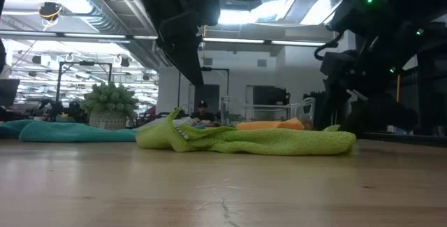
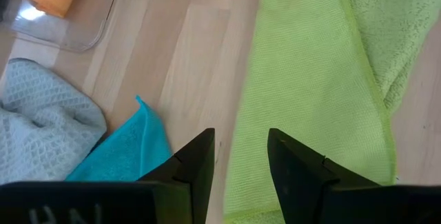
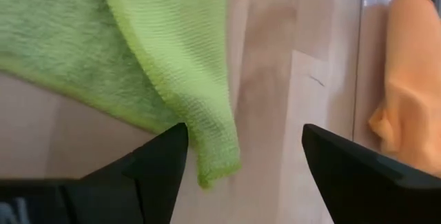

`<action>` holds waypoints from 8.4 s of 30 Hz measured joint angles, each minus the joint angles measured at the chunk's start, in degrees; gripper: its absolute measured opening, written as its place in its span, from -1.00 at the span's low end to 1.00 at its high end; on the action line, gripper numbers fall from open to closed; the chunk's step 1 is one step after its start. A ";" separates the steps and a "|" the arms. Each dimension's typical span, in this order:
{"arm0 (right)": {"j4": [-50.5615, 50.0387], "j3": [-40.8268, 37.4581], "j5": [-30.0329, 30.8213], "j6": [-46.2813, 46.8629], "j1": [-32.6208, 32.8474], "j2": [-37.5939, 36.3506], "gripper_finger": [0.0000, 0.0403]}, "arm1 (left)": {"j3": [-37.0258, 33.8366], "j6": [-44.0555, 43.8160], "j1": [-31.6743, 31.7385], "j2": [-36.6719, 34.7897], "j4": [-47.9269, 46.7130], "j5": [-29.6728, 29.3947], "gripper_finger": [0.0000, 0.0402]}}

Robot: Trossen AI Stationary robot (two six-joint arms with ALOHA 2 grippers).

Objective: Fold microfiber towels
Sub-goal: Fold the green microfiber cloth

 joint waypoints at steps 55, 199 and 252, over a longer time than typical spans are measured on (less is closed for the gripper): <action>7.51 -0.09 0.73 7.17 -0.25 0.00 -0.98 | 0.07 4.04 0.90 6.41 15.25 20.07 -0.36; -1.01 10.00 7.27 7.33 0.04 0.00 -0.99 | 21.13 -5.96 -5.79 11.57 -28.33 -10.98 -1.00; -54.71 48.63 -1.61 15.46 0.52 0.00 -0.99 | 45.13 -10.49 -7.95 9.40 -54.76 -13.23 -1.00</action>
